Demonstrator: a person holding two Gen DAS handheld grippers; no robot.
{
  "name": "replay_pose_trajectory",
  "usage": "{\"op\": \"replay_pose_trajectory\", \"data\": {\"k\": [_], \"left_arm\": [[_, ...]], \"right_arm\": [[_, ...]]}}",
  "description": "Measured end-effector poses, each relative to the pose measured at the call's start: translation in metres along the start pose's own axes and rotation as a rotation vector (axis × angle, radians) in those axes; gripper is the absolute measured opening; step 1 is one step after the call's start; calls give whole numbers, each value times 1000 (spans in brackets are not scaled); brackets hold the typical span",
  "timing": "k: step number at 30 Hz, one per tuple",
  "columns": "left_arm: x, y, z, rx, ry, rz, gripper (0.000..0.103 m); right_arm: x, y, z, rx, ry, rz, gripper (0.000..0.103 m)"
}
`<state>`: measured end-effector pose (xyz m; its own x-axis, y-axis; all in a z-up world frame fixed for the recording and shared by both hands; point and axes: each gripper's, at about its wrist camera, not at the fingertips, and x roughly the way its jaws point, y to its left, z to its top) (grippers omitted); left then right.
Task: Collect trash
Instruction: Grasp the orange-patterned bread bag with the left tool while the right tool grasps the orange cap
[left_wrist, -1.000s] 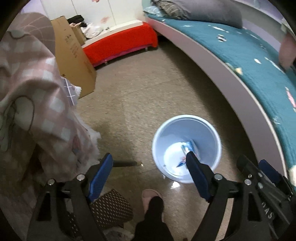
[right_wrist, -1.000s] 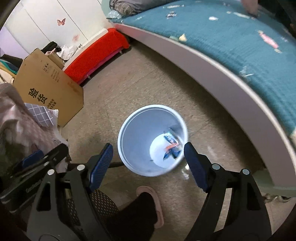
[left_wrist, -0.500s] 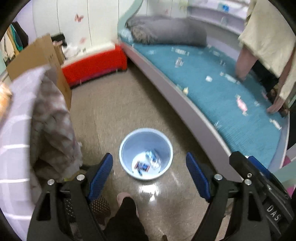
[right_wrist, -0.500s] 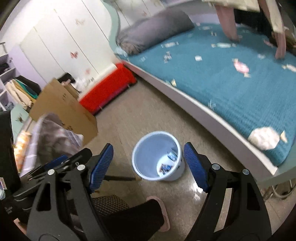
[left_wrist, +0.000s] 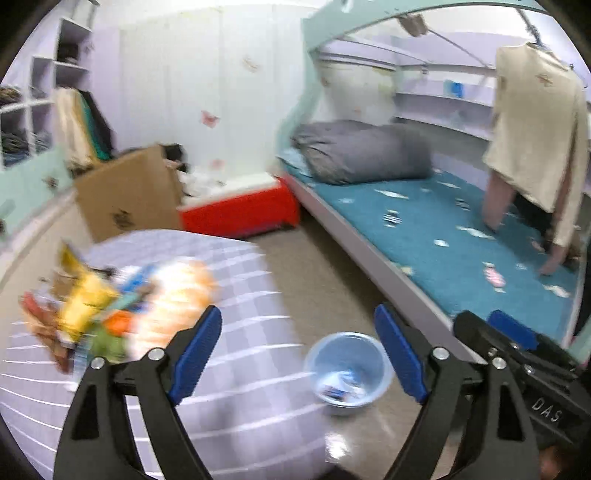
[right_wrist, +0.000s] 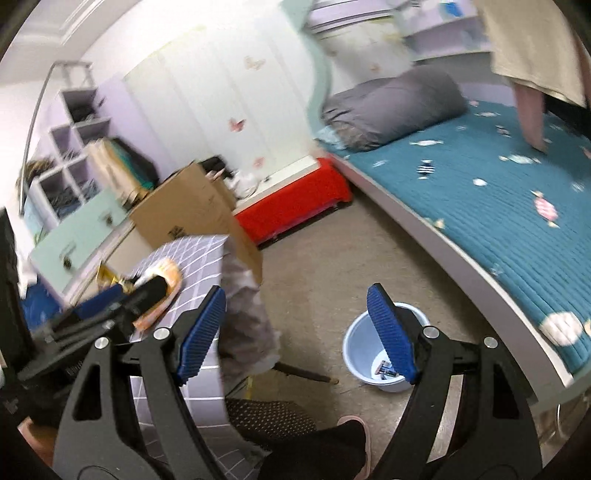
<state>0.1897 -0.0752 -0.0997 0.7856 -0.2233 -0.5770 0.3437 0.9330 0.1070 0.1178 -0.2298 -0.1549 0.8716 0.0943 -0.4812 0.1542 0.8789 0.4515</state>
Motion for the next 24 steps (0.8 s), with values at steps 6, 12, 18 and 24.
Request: {"op": "replay_pose_trajectory", "data": {"k": [6, 12, 18, 24], "left_arm": [[11, 67, -11, -2, 54, 112, 84], [34, 105, -16, -17, 94, 95, 82], [55, 109, -15, 11, 122, 87, 73], [60, 91, -16, 80, 144, 22, 38]], "right_arm": [[53, 49, -16, -74, 109, 44, 78], [86, 92, -19, -149, 144, 63, 78], [98, 99, -15, -156, 155, 45, 78], [93, 106, -12, -166, 152, 59, 78]]}}
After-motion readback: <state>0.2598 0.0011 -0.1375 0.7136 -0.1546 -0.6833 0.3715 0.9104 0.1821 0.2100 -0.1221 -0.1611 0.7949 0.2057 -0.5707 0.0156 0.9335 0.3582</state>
